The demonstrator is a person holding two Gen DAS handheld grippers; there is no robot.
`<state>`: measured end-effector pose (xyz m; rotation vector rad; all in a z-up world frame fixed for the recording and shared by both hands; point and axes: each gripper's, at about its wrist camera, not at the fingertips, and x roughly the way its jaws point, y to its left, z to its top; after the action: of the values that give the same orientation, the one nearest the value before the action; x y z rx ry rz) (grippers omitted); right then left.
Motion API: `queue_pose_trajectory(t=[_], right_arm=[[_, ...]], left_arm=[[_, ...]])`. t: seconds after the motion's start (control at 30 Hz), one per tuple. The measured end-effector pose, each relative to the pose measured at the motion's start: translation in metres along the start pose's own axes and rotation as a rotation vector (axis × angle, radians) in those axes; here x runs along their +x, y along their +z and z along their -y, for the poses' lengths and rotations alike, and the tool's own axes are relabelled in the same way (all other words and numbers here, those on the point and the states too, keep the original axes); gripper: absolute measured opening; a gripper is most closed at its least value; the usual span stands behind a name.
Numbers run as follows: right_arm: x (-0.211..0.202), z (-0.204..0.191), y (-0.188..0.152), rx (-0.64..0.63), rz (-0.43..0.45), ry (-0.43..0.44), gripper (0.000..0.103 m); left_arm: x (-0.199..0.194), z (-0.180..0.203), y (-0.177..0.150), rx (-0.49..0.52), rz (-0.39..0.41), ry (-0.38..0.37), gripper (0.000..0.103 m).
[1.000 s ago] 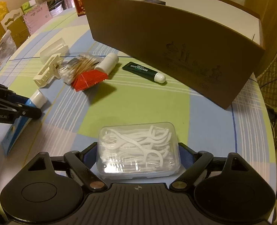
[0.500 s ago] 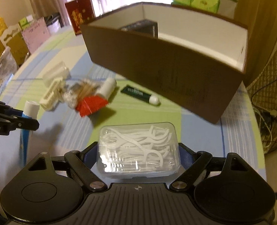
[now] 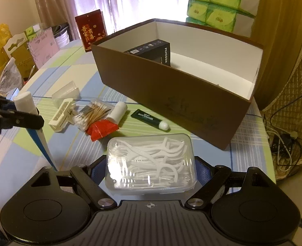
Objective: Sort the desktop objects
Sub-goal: 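Lift the blue tube and floss case and carry both over the brown box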
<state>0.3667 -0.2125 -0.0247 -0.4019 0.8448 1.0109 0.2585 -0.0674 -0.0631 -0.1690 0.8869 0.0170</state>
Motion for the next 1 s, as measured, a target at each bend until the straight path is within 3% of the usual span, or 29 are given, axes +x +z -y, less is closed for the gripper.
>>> queue_pose_trajectory(t=[0.53,1.0], right_arm=[[-0.038,0.020,0.029,-0.041,0.102,0.040,0.083],[-0.040,0.064,0.109,-0.080,0.216,-0.002,0.083]], left_arm=[[-0.021,0.022,0.042,0.027,0.105,-0.056,0.025],[-0.020,0.045,0.139,0.103,0.236,-0.098,0.025]])
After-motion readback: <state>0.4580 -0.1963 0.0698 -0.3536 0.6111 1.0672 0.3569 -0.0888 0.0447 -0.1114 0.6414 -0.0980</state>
